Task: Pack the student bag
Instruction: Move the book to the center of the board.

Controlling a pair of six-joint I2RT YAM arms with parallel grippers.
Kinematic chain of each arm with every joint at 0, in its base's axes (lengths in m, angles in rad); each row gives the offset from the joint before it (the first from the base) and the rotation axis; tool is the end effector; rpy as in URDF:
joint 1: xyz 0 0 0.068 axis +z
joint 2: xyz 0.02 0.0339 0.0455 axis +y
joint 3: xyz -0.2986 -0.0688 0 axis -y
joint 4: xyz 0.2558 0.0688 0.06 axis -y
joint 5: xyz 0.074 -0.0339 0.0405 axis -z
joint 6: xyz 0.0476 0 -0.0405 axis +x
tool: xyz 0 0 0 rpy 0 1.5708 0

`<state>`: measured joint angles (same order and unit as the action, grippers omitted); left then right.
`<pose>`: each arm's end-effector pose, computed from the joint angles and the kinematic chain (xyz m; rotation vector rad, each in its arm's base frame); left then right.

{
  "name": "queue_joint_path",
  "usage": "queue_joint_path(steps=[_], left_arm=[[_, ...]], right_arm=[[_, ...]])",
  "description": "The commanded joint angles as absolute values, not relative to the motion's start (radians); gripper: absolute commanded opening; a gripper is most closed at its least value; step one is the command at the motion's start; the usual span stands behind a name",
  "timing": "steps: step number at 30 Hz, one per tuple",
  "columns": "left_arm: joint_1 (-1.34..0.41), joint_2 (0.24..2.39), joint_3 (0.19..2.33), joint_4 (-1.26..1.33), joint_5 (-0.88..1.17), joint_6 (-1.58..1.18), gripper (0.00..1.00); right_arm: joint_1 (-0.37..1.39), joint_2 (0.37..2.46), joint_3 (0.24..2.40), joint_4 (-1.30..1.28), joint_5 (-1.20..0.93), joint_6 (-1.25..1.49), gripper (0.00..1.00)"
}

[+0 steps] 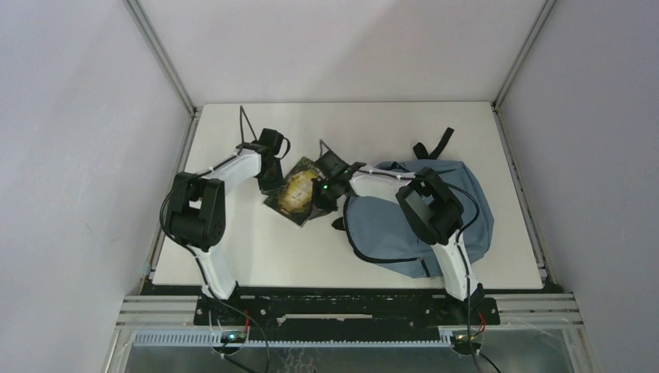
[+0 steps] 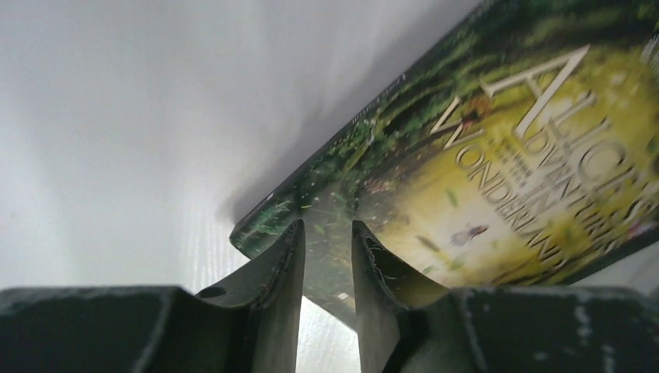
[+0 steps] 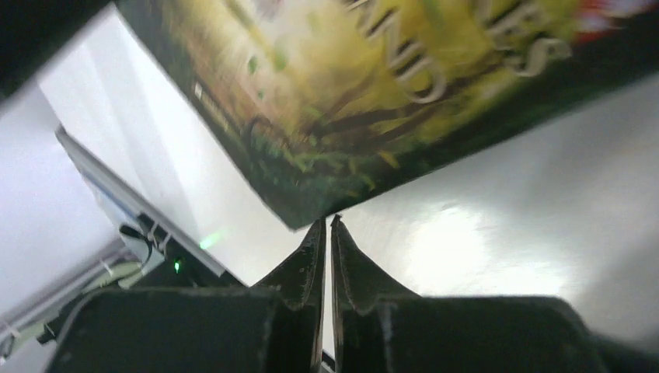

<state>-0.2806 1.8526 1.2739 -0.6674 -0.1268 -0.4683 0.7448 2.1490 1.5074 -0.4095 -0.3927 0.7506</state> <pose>0.3751 -0.1019 0.1958 -0.2907 2.7787 -0.0023 0.3425 0.3405 0.1561 -0.1437 2.8755 0.9391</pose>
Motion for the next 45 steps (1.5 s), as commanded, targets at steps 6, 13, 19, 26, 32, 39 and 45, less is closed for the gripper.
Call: queue_joint_path(steps=[6,13,19,26,32,39,45], left_arm=[[-0.279,1.631,1.342,-0.694,-0.332,-0.437,0.38],[-0.266,1.466,1.184,-0.641,-0.291,-0.490,0.82],[-0.224,1.458,0.999,-0.547,-0.084,-0.611,0.89],[-0.205,1.490,1.051,-0.515,-0.081,-0.475,0.92],[-0.128,1.724,1.349,-0.644,0.241,-0.311,0.94],[-0.110,1.935,1.435,-0.670,0.361,-0.264,0.91],[-0.110,1.979,1.409,-0.690,0.480,-0.264,0.86]], right_arm=[[0.778,1.882,1.439,-0.416,-0.307,0.677,0.36],[0.579,1.910,1.486,-0.461,-0.271,0.610,0.47],[0.502,2.102,1.720,-0.537,-0.295,0.584,0.55],[0.514,2.117,1.723,-0.585,-0.293,0.688,0.55],[0.588,1.987,1.456,-0.378,-0.260,0.952,0.55],[0.682,2.060,1.408,-0.333,-0.236,1.150,0.54],[0.692,2.132,1.365,-0.204,-0.281,1.276,0.53]])
